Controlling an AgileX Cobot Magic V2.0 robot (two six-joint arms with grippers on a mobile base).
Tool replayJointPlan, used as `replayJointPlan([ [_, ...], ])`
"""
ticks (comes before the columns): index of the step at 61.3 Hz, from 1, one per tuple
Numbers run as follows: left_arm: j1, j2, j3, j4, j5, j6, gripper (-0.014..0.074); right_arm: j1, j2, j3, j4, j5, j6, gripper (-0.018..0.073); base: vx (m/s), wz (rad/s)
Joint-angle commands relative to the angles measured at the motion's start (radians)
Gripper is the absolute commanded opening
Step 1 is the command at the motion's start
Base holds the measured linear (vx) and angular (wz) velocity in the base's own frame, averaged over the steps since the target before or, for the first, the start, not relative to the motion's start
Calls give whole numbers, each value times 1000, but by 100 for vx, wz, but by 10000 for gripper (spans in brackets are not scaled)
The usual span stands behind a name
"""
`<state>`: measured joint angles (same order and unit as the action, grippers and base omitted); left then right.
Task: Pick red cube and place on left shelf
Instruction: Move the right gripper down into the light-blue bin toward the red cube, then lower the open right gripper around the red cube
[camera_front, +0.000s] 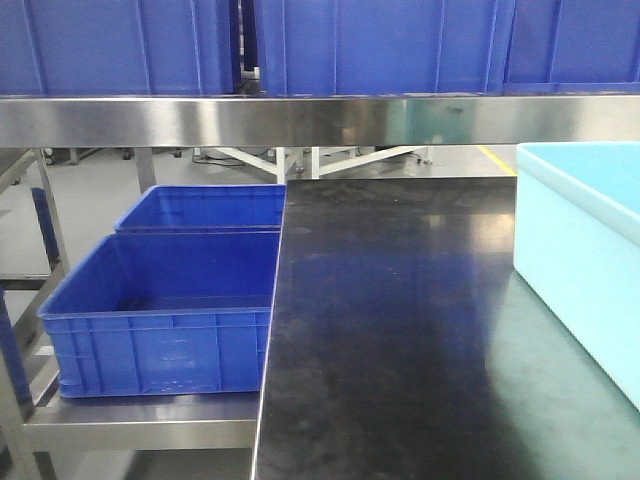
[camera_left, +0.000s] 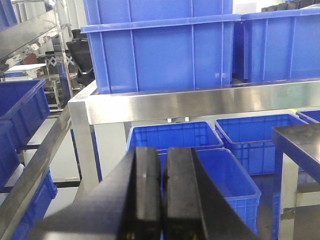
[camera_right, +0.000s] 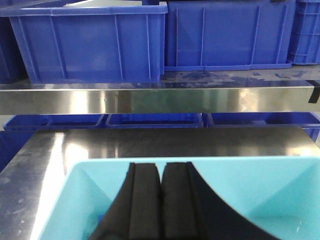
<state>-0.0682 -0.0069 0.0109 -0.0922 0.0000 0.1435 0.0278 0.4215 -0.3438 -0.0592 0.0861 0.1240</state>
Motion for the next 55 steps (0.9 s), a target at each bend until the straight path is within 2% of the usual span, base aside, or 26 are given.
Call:
replayJointPlan([
  [1,-4,8,22,-6,-84,1,106,-7,83,-89,-10,-54,-3,48,0,0],
  [25,-4,8,22,-6,-84,1,106,-7,295,-255,-10,152,-3,71,0,0],
  [30,-4,8,22,-6,-84,1,106,-7,296,-256,-10,184,-3,159,0,0],
  [40,-4,8,22,-6,-84,1,106,-7,296,-256,-27,312,-4,502,0,0],
  [42,-4,8,22,-6,-84,1,106,-7,296,-256,-36,343,-4,539,0,0],
  [45,-4,8,22,-6,-84,1,106,-7,296,-256,-52,395,-4,573,0,0],
  [55,-4,8,22,-6,-84,1,106,-7,296,-256,-86,461,-4,572,0,0],
])
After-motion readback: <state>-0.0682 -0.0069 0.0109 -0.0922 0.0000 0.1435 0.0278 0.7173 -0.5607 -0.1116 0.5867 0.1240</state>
